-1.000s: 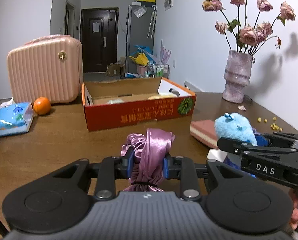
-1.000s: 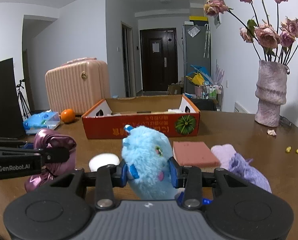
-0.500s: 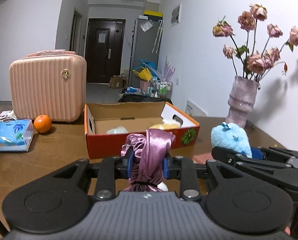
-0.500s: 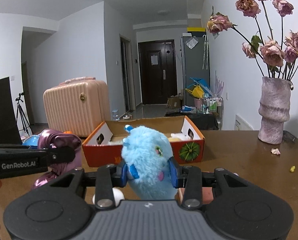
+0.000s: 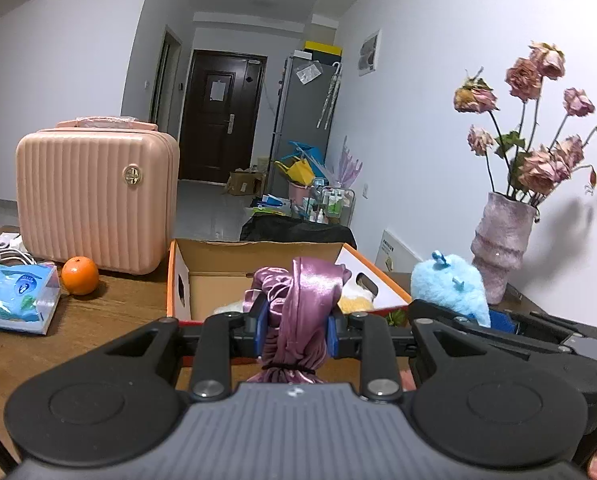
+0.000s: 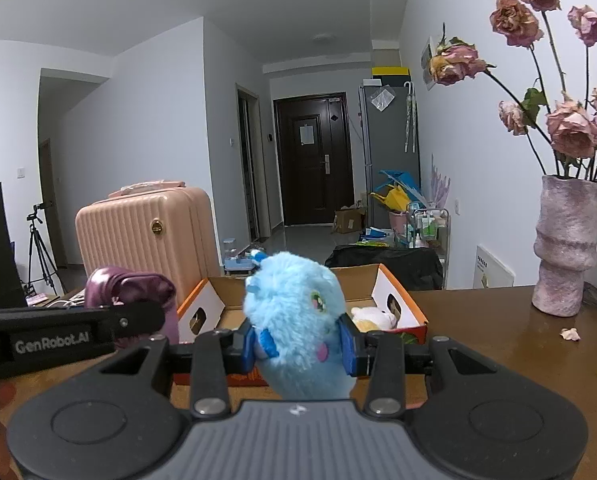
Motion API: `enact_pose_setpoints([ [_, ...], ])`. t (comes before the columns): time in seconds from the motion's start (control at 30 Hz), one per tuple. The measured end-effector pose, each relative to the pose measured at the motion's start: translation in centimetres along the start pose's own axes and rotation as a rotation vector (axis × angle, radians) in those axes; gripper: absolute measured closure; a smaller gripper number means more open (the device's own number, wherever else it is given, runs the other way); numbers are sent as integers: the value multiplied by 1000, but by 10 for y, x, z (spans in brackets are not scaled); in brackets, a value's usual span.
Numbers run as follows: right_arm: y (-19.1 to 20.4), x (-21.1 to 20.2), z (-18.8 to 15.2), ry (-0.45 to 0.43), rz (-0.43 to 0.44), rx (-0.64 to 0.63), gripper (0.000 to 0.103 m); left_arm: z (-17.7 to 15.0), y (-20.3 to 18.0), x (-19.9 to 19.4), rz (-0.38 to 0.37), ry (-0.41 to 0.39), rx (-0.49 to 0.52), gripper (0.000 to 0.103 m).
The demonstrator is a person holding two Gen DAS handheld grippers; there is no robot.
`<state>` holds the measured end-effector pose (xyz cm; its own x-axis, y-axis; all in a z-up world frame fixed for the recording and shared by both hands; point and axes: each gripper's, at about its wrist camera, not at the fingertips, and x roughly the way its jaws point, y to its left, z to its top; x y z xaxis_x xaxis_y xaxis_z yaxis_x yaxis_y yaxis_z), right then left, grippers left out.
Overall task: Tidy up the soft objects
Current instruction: 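Carry the blue plush and pink scrunchie toward the cardboard box with both tools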
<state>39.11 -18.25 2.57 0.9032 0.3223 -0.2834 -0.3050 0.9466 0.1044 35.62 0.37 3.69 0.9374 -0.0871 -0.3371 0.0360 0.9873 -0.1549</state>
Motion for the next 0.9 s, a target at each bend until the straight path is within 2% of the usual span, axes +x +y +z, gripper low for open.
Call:
enact_pose_setpoints([
  [0.67, -5, 89, 37, 24, -35, 80, 64, 36, 26, 70, 49, -29, -78, 75],
  [0.9, -12, 121, 43, 42, -62, 74, 64, 42, 31, 99, 69, -18, -72, 75],
])
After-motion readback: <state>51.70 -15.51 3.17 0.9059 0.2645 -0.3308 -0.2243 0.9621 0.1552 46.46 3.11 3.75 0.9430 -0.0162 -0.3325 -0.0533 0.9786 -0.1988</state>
